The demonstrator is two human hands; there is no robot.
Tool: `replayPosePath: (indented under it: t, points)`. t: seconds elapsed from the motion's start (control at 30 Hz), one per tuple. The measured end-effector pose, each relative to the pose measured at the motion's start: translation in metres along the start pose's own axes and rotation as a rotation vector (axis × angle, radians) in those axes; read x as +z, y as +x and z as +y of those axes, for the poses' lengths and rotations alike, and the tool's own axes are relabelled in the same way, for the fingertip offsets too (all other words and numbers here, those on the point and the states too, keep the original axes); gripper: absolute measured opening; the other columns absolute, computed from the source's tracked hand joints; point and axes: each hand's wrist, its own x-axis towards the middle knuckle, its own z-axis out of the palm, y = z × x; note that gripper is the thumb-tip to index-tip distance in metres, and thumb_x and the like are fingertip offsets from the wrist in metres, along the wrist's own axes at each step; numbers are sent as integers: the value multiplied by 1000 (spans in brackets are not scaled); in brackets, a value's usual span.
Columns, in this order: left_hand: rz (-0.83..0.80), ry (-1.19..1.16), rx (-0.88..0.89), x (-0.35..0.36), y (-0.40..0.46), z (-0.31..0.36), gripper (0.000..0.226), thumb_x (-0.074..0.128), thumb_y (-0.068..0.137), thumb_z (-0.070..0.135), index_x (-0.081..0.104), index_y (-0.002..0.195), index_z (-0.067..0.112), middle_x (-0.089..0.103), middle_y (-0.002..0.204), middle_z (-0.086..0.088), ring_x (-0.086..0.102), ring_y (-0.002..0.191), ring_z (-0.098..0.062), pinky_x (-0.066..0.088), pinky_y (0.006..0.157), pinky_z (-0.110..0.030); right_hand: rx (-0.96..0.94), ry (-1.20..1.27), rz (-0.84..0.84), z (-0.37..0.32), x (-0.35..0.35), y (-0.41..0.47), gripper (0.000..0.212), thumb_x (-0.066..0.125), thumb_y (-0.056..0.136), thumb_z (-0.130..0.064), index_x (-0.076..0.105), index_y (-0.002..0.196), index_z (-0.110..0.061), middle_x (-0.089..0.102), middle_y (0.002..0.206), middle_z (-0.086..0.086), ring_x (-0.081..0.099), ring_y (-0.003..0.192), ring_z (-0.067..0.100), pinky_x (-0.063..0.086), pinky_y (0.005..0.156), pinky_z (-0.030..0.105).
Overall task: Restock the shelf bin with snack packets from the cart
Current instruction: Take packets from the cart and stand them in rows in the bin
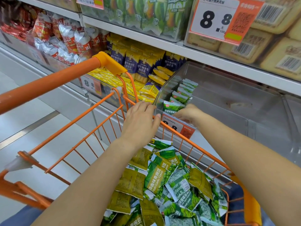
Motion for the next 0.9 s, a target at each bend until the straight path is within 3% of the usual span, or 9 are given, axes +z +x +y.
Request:
replayPosePath:
  t: [0.17,0.27,0.33,0.4,0.5,0.6,0.7,0.8,0.9]
  points:
    - [16,-57,2,-5,-2,2,38,42,100,33,52,132,15,47,139,-3,33,134,-20,24,110,-37,-251,-16,204,21,-19,-41,63,69,86,-21,39,141,-10,62,115,6,60,104,23,49,89,36]
    - [138,-195,26,-23,-5,11,23,47,98,29,63,110,18,60,112,1,50,109,-17,38,93,-34,-611,149,397,50,-20,-103,28,62,90,-15,59,115,-26,66,93,-14,61,92,4,48,87,21]
    - [47,-309,36,-35,-10,19,18,48,98,29,63,96,20,64,85,5,58,84,-16,45,73,-35,-704,136,359,70,-17,-143,21,62,89,-13,64,98,-33,68,86,-17,62,83,0,46,77,11]
    - [-243,-197,107,-36,-16,27,18,49,98,29,64,95,20,65,82,5,62,83,-18,48,71,-34,-696,-36,271,90,-12,-163,19,66,86,-20,64,92,-38,67,84,-18,62,81,1,46,73,13]
    - [-625,122,241,-20,-35,41,22,50,97,33,64,108,20,68,103,0,61,99,-21,45,74,-30,-604,-557,176,109,-2,-174,36,59,88,-49,56,121,-38,58,115,-19,57,108,7,44,86,26]
    - [-692,172,266,-4,-52,45,28,45,98,40,59,115,23,68,104,4,60,96,-18,38,65,-28,-531,-878,127,116,9,-179,61,46,89,-63,36,141,-32,49,135,-11,50,122,13,45,88,30]
    - [-606,166,304,-1,-54,44,27,40,100,36,59,116,24,65,89,8,59,83,-15,36,61,-27,-483,-1046,126,125,23,-171,65,51,95,-39,22,149,-18,52,134,2,56,115,23,47,78,32]
    - [-474,14,294,-3,-52,45,27,43,100,36,62,116,26,65,87,10,58,78,-11,47,67,-29,-534,-820,194,123,15,-169,45,48,97,-30,39,141,-27,65,116,-1,62,102,21,47,74,31]
    - [-552,-511,117,-15,-52,55,28,52,94,47,62,116,33,69,99,14,64,92,-1,52,81,-28,-516,-107,143,119,-3,-181,24,67,87,-34,65,110,-35,72,99,-10,64,86,3,46,74,22]
